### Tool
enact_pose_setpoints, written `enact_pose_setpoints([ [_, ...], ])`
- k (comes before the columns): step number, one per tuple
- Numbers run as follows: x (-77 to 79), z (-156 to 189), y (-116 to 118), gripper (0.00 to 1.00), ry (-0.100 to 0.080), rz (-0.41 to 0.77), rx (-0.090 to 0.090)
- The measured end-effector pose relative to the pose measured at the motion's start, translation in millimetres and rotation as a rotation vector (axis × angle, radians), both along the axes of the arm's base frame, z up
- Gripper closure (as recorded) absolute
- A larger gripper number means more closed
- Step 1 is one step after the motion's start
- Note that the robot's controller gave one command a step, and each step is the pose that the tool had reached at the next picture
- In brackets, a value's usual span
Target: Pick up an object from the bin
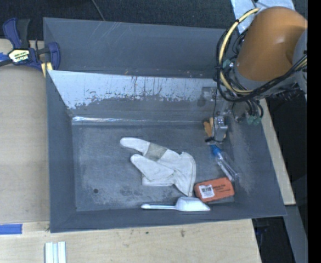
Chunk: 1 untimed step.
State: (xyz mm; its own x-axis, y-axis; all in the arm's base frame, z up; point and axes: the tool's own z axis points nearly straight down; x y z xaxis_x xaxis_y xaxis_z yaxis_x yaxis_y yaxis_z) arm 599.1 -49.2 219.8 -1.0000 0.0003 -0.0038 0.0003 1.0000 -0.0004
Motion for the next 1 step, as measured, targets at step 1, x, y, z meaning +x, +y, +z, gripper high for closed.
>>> enact_pose_setpoints([
  [1, 0.2, -0.2, 0.2, 0.0, 0.0, 0.001, 0.0],
])
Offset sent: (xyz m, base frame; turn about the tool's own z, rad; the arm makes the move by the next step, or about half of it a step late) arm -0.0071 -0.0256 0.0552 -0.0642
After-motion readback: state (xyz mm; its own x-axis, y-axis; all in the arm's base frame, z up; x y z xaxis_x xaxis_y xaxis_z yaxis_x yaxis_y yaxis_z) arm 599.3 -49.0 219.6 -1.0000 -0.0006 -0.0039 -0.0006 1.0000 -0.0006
